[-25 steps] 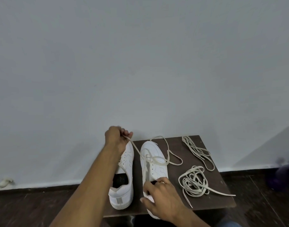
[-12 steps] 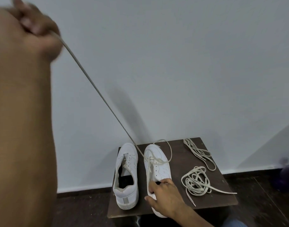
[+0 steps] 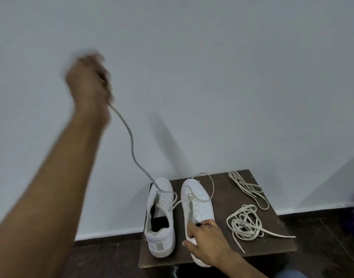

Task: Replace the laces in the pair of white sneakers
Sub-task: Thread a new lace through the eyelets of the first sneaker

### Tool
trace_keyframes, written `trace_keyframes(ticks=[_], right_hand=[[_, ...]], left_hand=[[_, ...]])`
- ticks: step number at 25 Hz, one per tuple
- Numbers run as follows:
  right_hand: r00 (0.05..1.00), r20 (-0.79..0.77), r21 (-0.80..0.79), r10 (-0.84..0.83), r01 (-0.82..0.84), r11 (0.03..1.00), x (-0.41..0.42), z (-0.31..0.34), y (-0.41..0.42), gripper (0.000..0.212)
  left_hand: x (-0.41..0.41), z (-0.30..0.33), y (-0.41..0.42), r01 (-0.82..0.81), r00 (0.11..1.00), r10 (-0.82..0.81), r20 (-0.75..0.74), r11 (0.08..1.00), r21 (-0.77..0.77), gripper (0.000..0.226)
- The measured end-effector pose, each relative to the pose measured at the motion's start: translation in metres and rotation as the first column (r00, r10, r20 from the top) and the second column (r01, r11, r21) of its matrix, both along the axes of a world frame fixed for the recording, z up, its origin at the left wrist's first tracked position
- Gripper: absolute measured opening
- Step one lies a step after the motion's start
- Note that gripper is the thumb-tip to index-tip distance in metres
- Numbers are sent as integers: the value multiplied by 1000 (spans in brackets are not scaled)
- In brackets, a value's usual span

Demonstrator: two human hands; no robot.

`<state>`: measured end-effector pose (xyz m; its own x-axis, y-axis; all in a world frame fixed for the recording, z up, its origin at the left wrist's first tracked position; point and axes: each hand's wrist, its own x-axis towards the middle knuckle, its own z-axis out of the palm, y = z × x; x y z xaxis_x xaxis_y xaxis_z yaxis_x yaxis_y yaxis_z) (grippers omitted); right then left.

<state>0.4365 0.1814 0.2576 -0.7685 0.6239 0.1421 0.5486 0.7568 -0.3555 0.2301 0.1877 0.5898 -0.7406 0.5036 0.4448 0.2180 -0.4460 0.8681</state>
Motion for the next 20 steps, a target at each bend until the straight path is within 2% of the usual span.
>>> trace_keyframes(ticks=[1,3,4,6,7,8,9,10,11,12,14,17,19,20], right_hand=[[1000,-1,-10,1,-1,1000,0,0,1,35],[1000,-7,-66,24,-24,998,2,3,2,34],[999,-30,-132,46,-49,990,3,5,5,33],[972,-237,-405,-5,-94,910,7,7,11,32],[926,-360,-529,-116,-100,843,10,7,17,29],[865,-429,-585,-261,-45,810,12,7,26,22],[800,-472,-593,-372,24,805,13,6,37,13],[779,-459,-552,-427,127,824,12,7,49,6],[797,-411,-505,-442,205,839,11,7,62,8],[852,-313,-456,-419,252,854,8,7,74,20],[940,-93,-377,-328,271,886,-7,1,94,39],[945,80,-217,-316,326,920,-21,-1,99,25],[947,104,-131,-304,316,940,-22,0,97,16],[954,63,-165,-292,298,940,-20,3,96,12]], left_hand=[[7,-28,6,-42,997,29,-69,981,-189,26],[20,-117,18,2,963,-154,-219,821,-570,25],[29,-164,23,35,934,-272,-229,711,-702,22],[38,-233,27,-2,910,-342,-235,562,-827,15],[38,-255,28,-13,905,-356,-233,524,-852,16],[41,-271,27,1,897,-384,-220,500,-866,17],[45,-284,25,19,887,-417,-198,461,-887,18],[47,-293,22,29,878,-444,-178,420,-907,18],[51,-300,17,31,867,-467,-172,394,-919,19],[54,-304,13,38,867,-473,-159,380,-924,21],[54,-307,9,64,889,-439,-132,405,-912,26],[50,-310,7,91,914,-394,-99,435,-896,32],[49,-311,5,80,912,-394,-112,440,-894,33],[50,-311,4,51,901,-405,-154,452,-891,35]])
